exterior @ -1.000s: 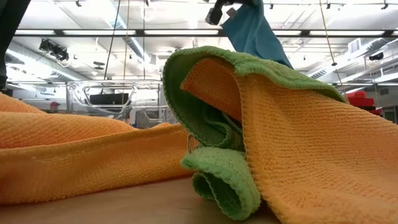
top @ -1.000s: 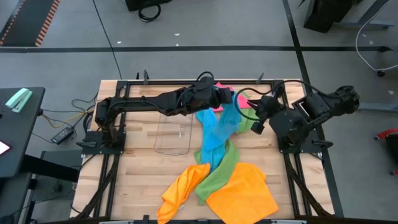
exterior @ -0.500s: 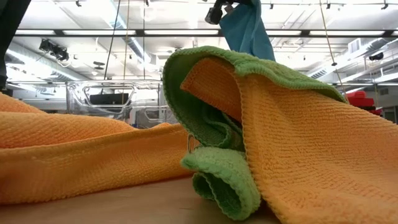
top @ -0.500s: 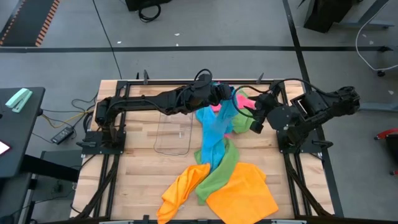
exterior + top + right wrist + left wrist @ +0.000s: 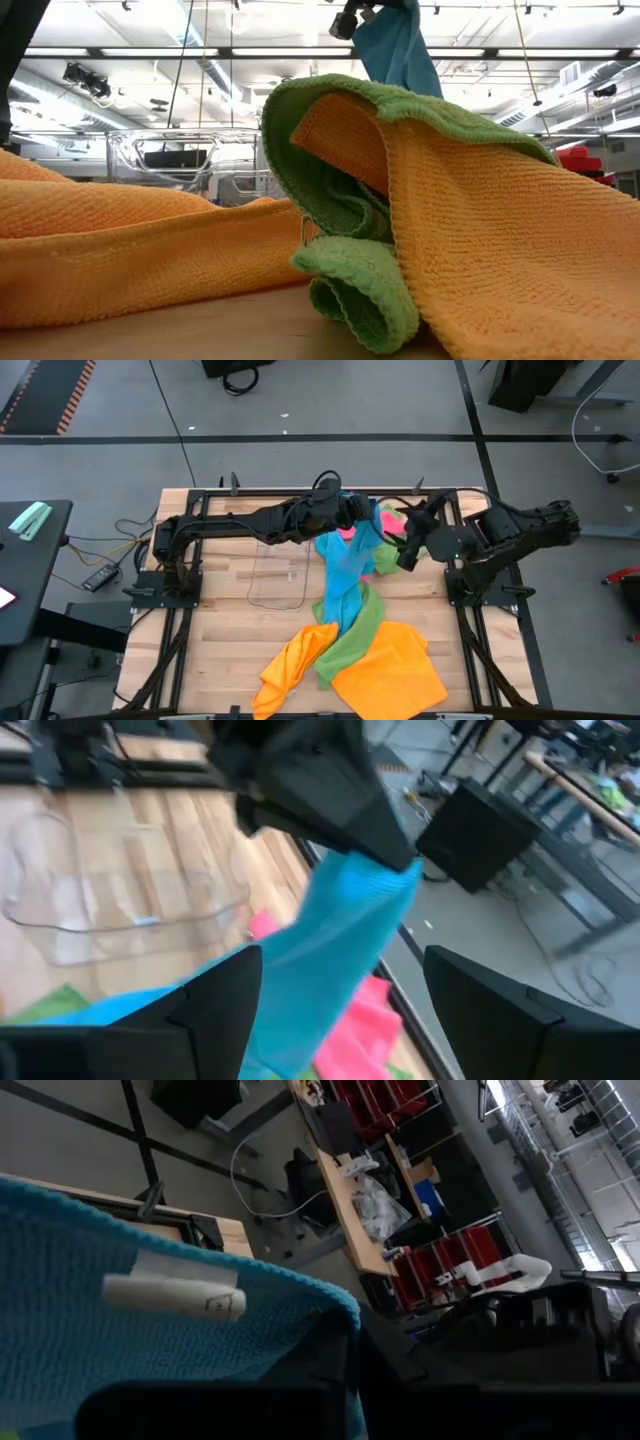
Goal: Fold microfiber towels
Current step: Fold the left blue towel
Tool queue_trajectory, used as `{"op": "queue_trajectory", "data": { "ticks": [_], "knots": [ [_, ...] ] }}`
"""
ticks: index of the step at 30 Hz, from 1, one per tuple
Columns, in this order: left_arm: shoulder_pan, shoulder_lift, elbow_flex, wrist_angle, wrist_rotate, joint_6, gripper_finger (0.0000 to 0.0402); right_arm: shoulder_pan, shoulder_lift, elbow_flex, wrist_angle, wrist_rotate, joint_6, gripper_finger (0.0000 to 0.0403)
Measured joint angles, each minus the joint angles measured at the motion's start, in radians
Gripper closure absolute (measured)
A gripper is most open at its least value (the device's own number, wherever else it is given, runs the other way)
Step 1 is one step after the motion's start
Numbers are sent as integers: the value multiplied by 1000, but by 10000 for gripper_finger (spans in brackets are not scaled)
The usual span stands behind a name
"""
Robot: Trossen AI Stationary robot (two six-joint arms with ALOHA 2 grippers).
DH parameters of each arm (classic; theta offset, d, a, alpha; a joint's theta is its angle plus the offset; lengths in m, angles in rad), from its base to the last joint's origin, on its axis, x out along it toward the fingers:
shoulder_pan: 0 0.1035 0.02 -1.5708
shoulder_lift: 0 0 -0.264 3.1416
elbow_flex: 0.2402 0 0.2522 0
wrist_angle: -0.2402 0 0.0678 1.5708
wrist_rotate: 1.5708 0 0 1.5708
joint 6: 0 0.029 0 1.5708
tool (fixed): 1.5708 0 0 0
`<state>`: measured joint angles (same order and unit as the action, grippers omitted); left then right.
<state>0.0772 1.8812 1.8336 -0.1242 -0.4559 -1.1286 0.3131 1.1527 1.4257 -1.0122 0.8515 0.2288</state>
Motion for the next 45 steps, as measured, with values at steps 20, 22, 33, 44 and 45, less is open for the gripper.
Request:
{"op": "queue_trajectory", "data": {
  "ticks": [20, 22, 33, 44, 45],
  "knots": [
    [-5, 0, 0, 18, -44, -14, 386, -10, -33, -305, 447, 184, -18, 117],
    [-5, 0, 0, 32, -57, -14, 387, -34, -20, -305, 451, 169, -13, 117],
    [-5, 0, 0, 62, -86, -3, 379, -120, -16, -305, 470, 38, -48, 138],
    [-7, 0, -1, 175, -71, 81, 375, -177, -31, -305, 514, -41, -136, 175],
    [-9, 0, -1, 189, -70, 94, 373, -182, -31, -305, 515, -57, -136, 179]
  ]
}}
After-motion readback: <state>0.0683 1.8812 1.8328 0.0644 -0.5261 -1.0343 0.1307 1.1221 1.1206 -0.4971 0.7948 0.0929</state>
